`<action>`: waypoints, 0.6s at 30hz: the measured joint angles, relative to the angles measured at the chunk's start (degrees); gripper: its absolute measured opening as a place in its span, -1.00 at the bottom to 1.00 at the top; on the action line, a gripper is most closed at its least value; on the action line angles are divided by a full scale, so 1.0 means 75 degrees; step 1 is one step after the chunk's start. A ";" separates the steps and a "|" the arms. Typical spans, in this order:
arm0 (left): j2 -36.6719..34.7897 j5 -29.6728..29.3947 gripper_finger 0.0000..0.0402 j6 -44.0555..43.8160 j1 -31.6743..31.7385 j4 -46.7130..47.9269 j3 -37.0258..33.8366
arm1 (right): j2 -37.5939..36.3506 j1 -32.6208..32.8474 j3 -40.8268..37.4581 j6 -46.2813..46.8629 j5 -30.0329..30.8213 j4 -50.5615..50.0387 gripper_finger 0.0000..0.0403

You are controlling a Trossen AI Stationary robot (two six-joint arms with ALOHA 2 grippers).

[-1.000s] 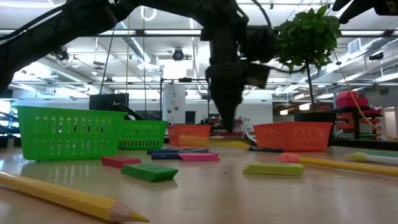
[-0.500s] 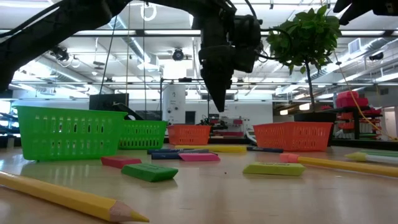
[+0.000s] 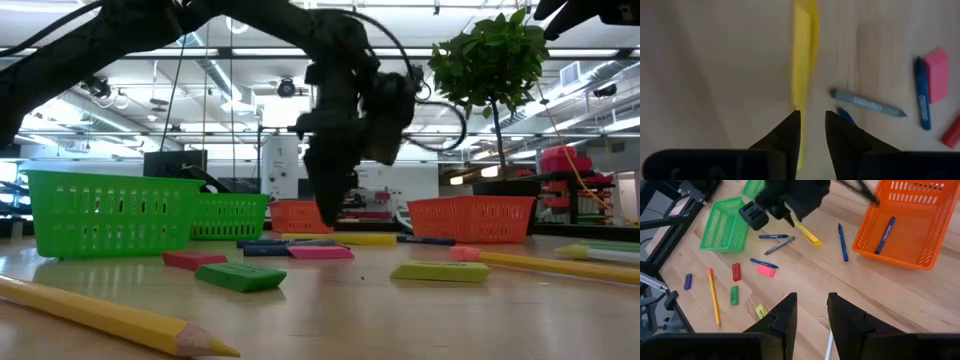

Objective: Sort crayons/erasers/pens/pencils in bins
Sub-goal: Put the yellow pen into the top green bin

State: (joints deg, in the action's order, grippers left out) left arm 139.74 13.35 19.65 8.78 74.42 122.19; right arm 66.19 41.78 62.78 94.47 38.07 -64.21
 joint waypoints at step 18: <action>-0.0055 -0.0415 -0.82 0.0051 -0.0322 -0.1318 -0.0749 | 0.0000 0.0001 0.0000 0.0522 -0.0045 0.0008 -0.43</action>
State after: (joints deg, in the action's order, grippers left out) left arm 139.33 10.24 20.03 6.36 64.53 116.57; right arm 66.19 41.79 62.78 98.39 37.73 -64.15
